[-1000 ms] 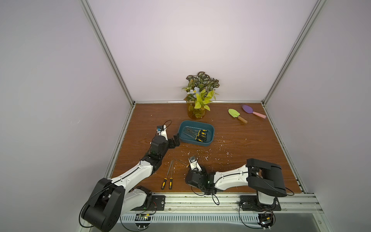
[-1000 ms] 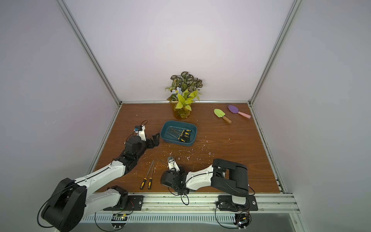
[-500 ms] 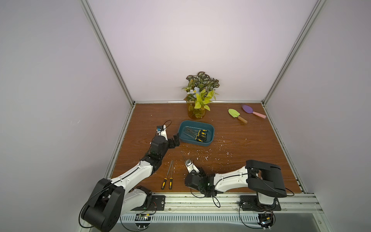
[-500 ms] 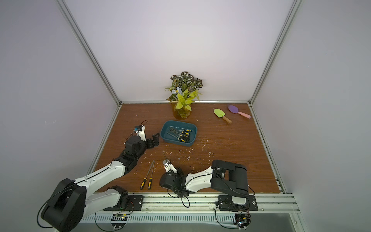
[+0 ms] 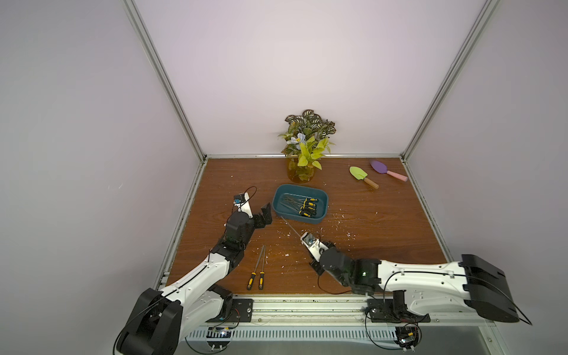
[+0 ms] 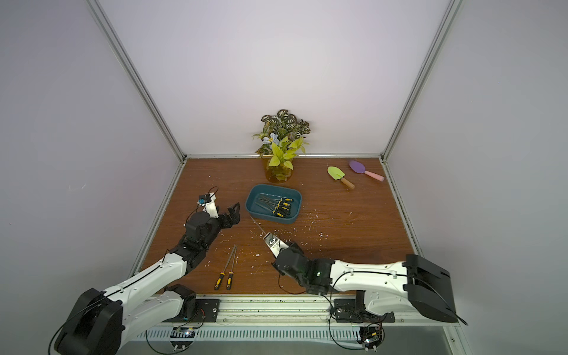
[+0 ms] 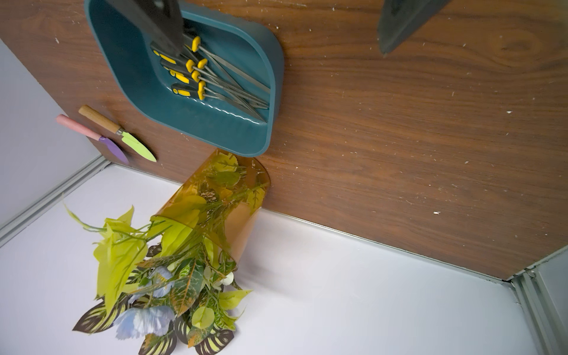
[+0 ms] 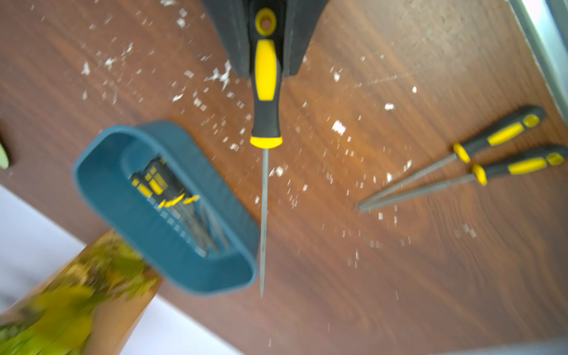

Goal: Put the file tool into the storage box
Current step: Pick up the file tool from the center of the board, then place the file tool in the storage box.

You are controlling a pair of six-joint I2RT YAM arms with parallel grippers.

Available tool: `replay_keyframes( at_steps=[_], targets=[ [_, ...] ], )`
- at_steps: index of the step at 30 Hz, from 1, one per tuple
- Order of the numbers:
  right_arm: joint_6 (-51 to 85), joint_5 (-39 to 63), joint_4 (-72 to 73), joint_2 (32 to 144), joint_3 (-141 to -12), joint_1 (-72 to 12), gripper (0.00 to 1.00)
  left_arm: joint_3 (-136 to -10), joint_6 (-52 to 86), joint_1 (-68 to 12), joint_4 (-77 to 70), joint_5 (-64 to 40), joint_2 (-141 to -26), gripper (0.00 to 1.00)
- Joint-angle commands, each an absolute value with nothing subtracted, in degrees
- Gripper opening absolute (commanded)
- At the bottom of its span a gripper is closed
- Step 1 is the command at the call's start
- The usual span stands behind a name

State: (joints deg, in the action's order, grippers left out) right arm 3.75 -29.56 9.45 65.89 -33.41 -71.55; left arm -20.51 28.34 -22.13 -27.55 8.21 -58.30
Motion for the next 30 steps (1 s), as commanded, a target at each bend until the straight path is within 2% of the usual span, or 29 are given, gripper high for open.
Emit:
replay_keyframes(
  at_steps=[1, 5, 14, 18, 21, 30],
  targets=[
    [-6.55, -20.96, 16.27, 61.36, -31.93, -66.25, 0.10, -20.05, 28.58, -21.42, -28.96, 8.93, -58.00, 1.00],
    [-11.26, -10.87, 16.98, 62.98, -34.91, -57.28, 0.10, -20.37, 28.61, -21.38, -28.94, 8.39, -58.84, 1.00],
    [-17.06, 14.36, 21.70, 79.51, -44.29, -37.81, 0.07, -20.42, 28.23, -21.38, -29.09, 8.34, -59.11, 1.00],
    [-18.43, 25.09, 18.00, 88.14, -51.10, -30.81, 0.06, -20.48, 28.12, -21.35, -28.94, 8.44, -59.06, 1.00],
    [-20.40, 27.83, 15.36, 94.06, -55.74, -28.41, 0.06, -20.51, 28.25, -21.37, -28.99, 8.18, -58.97, 1.00],
    [-22.21, 26.92, 13.17, 104.58, -62.27, -27.33, 0.07, -20.57, 28.09, -21.40, -29.21, 8.08, -59.94, 1.00]
  ],
)
